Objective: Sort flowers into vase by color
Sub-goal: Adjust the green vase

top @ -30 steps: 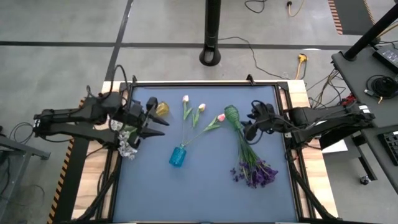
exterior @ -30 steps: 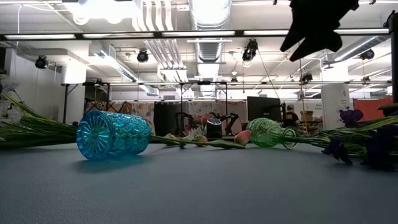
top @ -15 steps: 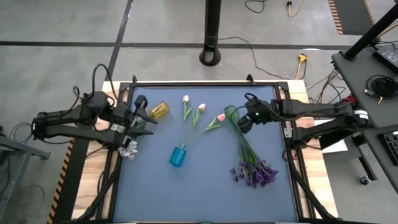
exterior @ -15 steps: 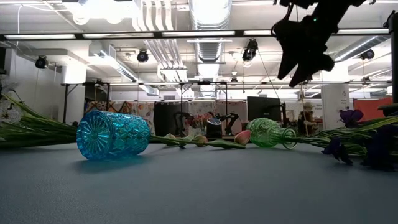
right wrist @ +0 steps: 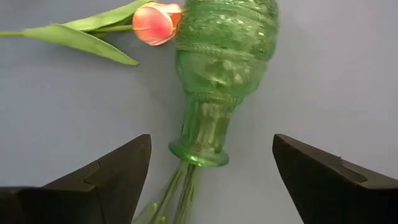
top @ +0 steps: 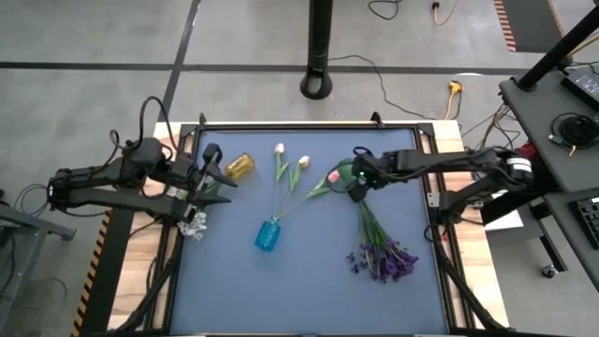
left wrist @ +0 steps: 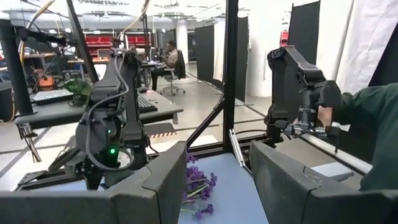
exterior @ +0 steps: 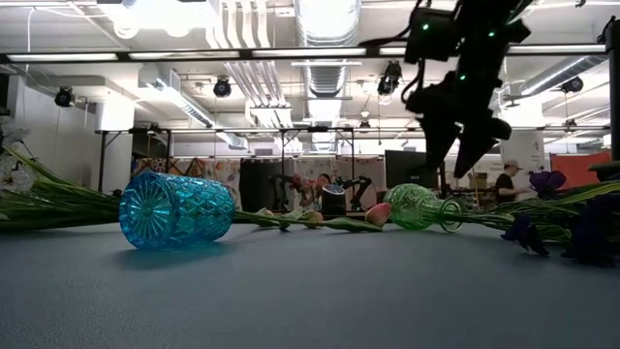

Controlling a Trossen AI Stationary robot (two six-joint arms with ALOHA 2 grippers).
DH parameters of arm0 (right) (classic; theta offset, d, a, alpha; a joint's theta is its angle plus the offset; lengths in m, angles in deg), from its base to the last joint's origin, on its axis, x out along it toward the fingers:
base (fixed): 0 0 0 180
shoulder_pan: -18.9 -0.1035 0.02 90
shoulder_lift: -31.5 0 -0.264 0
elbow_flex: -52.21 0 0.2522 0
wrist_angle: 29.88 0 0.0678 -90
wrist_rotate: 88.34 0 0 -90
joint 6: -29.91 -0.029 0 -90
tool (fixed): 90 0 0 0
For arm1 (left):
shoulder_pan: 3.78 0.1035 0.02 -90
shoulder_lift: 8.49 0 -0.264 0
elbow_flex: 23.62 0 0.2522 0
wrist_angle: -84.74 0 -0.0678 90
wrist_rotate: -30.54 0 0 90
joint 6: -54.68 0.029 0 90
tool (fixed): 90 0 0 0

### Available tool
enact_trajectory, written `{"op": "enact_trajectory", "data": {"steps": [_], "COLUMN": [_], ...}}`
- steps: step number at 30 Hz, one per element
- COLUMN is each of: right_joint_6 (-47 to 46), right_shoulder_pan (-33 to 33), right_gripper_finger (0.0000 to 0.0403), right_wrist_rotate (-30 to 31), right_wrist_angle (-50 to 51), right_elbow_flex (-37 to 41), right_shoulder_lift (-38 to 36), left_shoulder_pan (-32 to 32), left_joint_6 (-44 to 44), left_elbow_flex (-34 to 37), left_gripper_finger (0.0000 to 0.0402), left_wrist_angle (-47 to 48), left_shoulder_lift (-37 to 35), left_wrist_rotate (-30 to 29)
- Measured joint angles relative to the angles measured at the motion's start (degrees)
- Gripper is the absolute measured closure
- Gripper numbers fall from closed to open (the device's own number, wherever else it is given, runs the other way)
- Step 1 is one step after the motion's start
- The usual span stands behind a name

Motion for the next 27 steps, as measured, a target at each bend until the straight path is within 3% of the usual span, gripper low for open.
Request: {"op": "enact_trajectory", "data": {"steps": [16,27], "right_joint_6": [3.07,3.60], "right_shoulder_pan": [0.76,2.68], "right_gripper_finger": [0.0091,0.0125], "right_wrist_rotate": [0.39,-0.54], "right_wrist_angle": [10.67,11.99], "right_elbow_flex": [-13.22,-14.71], "right_shoulder_lift": [17.44,23.23], "left_shoulder_pan": [0.00,0.00], "left_joint_6": [0.48,0.59], "left_elbow_flex": [0.00,0.00], "left_gripper_finger": [0.0242,0.0242], "left_wrist_angle": [2.81,4.53], "left_shoulder_lift": [0.00,0.00], "left_wrist_rotate": [0.00,0.02]}}
